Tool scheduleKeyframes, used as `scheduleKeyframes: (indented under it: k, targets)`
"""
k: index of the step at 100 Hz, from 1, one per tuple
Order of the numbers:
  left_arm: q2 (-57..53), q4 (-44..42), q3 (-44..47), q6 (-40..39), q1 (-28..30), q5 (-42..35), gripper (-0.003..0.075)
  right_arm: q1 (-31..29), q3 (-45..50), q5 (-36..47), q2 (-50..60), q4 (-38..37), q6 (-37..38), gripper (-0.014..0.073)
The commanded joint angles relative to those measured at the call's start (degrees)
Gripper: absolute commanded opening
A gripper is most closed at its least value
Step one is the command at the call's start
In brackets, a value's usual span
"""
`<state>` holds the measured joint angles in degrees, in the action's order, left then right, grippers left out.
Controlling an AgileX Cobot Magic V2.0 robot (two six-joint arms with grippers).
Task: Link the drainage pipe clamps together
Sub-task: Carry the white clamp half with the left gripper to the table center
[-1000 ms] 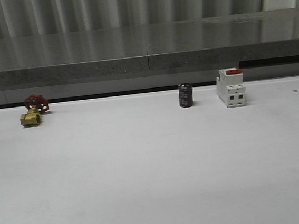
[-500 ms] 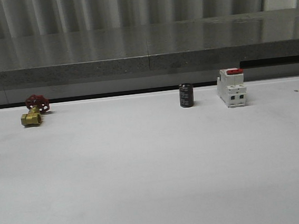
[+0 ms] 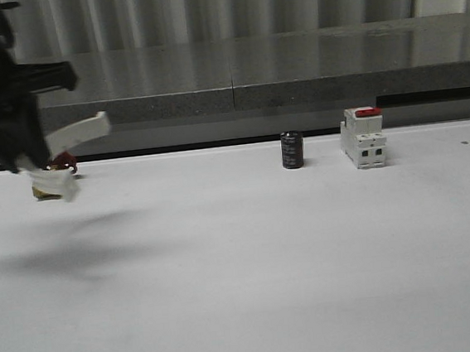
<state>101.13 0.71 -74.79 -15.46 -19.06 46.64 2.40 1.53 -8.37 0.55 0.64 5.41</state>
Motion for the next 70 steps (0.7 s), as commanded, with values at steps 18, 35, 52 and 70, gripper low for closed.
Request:
scheduleKeyframes:
  k: [18,35,52,70]
  targets:
    - [4.6,-0.3,-2.1,-6.1,-9.8,-4.7,-0.0020,-0.4,-0.9,4.6,0.8,-0.1,-0.6,-0.0068]
    - [7.7,-3.1,-2.1,-11.9,-10.7,-7.1,-0.0020,-0.4,-0.9,4.6,0.8,-0.1,-0.6,-0.0068]
    - [8.9,-3.2,-2.1,-12.8,-10.9,-7.5,-0.0020,-0.4,-0.9,4.6,0.8,-0.1,-0.6,-0.0068]
    - [9.9,-2.7,-2.1,-12.8,-11.5,-7.4,-0.0020,-0.4,-0.9,4.6,0.8,-0.1,-0.6,-0.0068]
